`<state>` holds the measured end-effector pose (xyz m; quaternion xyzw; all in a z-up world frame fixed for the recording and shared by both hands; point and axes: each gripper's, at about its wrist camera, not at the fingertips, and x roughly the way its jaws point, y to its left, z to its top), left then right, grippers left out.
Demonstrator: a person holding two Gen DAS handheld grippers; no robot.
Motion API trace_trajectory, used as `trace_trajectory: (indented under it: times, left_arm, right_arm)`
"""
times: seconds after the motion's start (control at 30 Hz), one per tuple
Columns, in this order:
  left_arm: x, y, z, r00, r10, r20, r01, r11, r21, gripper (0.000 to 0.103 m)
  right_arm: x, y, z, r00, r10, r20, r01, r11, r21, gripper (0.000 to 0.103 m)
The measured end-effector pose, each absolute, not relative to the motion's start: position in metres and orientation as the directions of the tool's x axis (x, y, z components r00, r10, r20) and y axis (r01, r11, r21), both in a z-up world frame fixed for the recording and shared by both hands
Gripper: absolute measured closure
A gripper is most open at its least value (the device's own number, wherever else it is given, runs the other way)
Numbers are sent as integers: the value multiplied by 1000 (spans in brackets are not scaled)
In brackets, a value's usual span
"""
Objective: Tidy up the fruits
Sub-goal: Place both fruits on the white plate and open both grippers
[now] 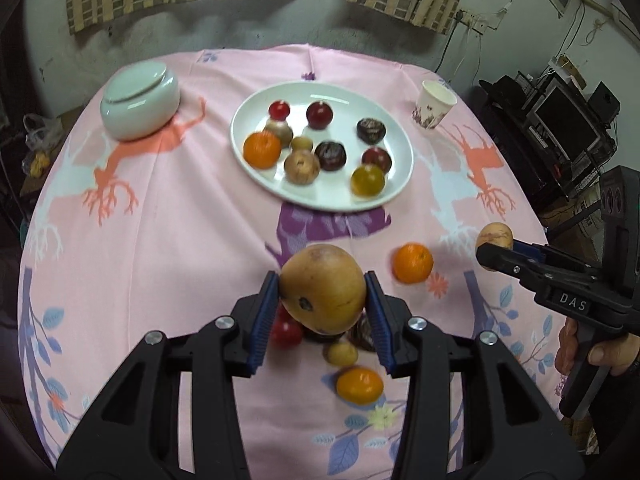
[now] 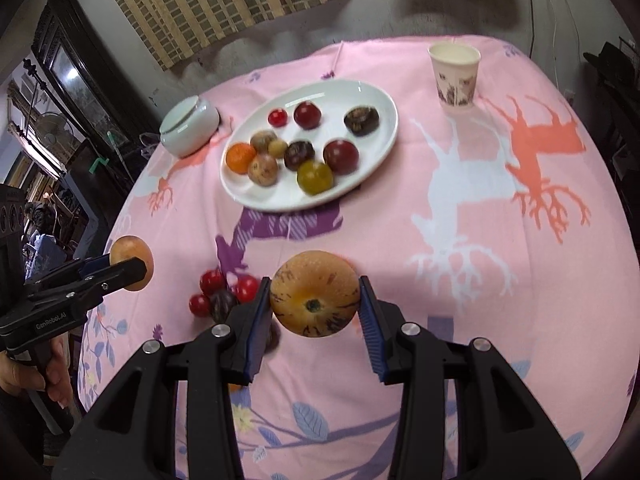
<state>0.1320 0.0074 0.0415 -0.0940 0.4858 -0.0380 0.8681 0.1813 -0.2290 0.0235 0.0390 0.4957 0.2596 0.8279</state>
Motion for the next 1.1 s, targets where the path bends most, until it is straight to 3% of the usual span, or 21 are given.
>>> trace_trajectory:
  times: [0.3, 0.8, 0.9, 0.93, 1.03, 1.1]
  left_arm:
    - [203, 4, 38, 543, -141, -828, 7, 987, -163, 59]
    - [274, 12, -18, 485, -121, -866, -54, 984, -168, 59]
    - [278, 11, -22, 485, -114, -867, -73, 983, -170, 55]
    - [276, 11, -20, 500, -110, -859, -80, 982, -172, 48]
    - [273, 9, -10, 529, -109, -842, -64, 984, -168, 47]
    - [270, 9, -4, 537, -105, -837, -62, 985, -164, 47]
  right_arm:
    - [244, -197, 32, 413, 472, -779, -415, 859, 301, 61]
    - [324, -147, -22, 348, 450, -822, -342, 878, 336, 60]
    - [325, -141, -26, 344, 451, -824, -334, 879, 342, 59]
    - [325, -142, -25, 335, 465, -819, -327, 873, 362, 51]
    - [321, -150, -20, 329, 516, -791, -307, 851, 427, 37]
    - [317, -153, -16, 340, 505, -794, -317, 856, 408, 37]
